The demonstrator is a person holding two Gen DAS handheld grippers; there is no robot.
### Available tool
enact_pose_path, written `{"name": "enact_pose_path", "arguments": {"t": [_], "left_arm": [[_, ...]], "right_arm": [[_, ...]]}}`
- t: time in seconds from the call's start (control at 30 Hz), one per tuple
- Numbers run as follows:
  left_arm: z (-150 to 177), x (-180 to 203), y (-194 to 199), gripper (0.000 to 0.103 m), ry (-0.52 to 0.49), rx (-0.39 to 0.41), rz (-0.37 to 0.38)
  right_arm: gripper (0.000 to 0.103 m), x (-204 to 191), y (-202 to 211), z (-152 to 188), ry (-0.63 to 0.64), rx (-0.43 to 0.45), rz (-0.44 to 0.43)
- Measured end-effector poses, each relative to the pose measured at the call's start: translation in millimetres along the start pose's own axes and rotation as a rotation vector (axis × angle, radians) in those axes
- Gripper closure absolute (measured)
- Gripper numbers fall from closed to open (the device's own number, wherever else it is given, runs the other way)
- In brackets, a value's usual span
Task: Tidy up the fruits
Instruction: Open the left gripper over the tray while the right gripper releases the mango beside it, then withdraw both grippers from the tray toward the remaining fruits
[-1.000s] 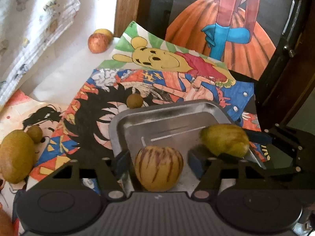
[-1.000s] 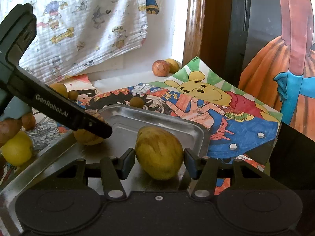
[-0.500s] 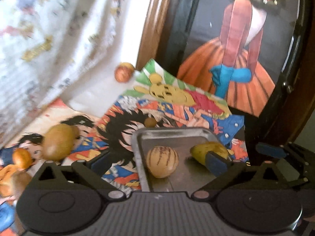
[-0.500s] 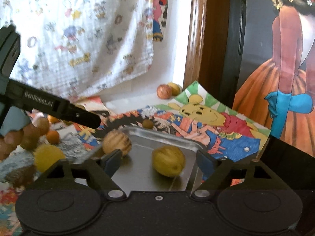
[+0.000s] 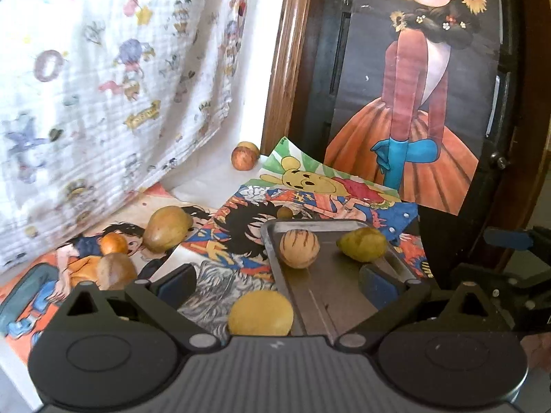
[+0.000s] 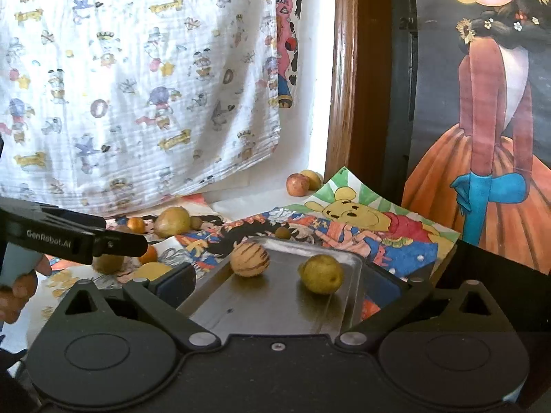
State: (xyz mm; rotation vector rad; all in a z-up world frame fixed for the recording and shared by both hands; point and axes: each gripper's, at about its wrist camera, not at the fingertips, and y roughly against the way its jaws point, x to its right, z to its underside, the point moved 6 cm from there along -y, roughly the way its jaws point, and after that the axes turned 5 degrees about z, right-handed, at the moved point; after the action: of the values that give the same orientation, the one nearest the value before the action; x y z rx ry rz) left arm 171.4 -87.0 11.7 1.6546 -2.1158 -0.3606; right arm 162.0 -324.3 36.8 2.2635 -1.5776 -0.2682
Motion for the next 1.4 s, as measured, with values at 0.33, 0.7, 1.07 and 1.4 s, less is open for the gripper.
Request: {"name": "enact_pose_path", "arguments": {"t": [0.33, 0.7, 1.07, 1.4], "left_arm": [[33, -3, 41, 0.0, -0.045, -0.007, -0.029], [66, -27, 57, 0.0, -0.04, -0.113, -0.103], [89, -57, 66, 0.0, 0.012, -0.189, -0.146], [85, -83, 69, 0.0, 0.065, -0.202, -0.192]], "right_arm": [[0.001, -22, 39, 24, -0.05, -0.041, 0.005], [0.001, -51, 50, 61, -0.118, -0.155, 0.006], [0.001, -83, 42, 90, -0.17, -0.298, -0.007], [0.001, -110, 25, 62, -0.065, -0.28, -0.037]]}}
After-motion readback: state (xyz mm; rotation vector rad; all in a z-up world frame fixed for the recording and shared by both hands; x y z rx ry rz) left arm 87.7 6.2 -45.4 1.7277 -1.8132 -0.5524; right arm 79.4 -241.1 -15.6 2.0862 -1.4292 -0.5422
